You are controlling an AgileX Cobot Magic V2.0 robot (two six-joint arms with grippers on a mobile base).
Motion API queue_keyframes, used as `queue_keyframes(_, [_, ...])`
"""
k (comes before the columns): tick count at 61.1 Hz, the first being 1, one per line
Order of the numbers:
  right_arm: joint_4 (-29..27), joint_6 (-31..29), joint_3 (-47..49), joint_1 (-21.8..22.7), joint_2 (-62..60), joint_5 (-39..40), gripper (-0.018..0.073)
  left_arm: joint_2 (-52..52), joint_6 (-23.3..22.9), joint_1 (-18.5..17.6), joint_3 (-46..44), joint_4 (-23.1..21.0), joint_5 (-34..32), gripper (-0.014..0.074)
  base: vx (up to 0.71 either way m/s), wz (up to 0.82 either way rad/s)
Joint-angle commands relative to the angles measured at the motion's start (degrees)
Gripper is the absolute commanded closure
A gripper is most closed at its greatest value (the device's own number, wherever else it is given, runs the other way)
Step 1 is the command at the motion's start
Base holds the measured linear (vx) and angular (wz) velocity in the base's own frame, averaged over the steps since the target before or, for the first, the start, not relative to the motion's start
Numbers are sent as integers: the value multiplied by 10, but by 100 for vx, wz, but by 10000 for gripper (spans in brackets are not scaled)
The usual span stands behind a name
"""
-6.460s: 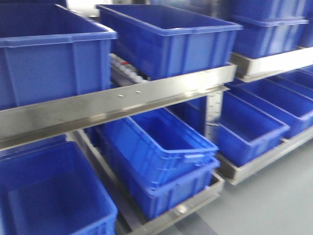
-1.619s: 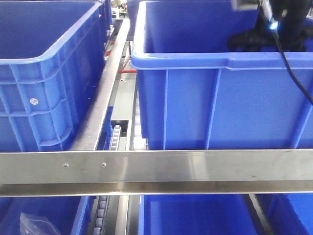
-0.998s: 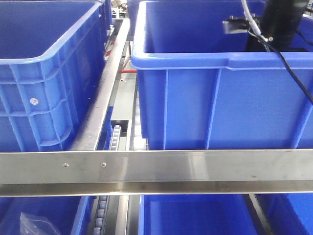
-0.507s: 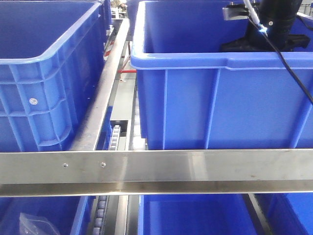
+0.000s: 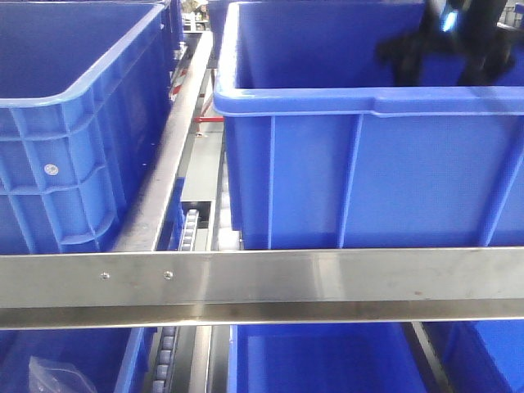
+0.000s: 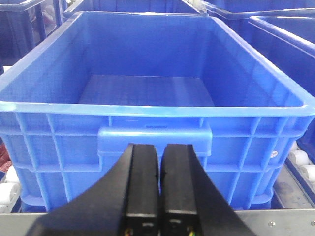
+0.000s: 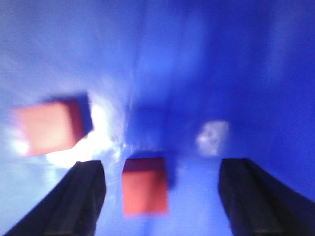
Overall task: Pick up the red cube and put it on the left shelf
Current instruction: 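Open the right gripper to release the cube and raise it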
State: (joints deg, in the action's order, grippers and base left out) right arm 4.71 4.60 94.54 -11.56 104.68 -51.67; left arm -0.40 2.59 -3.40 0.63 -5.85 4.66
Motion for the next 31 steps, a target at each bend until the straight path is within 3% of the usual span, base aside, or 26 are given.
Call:
queue_keyframes(1, [9,-3,11,1,-86,43,100,-7,-3,-1,14,-2,-51,495,0,0])
queue_keyframes(17, [9,-24,-86,1,-227,73,513,-7,-3,-1,14,-2,-51,495,-1,-5])
queue_keyframes(31, [9,-29,-284,1,-409,169,508,-7,-3,-1,14,-2,-51,495,0,0])
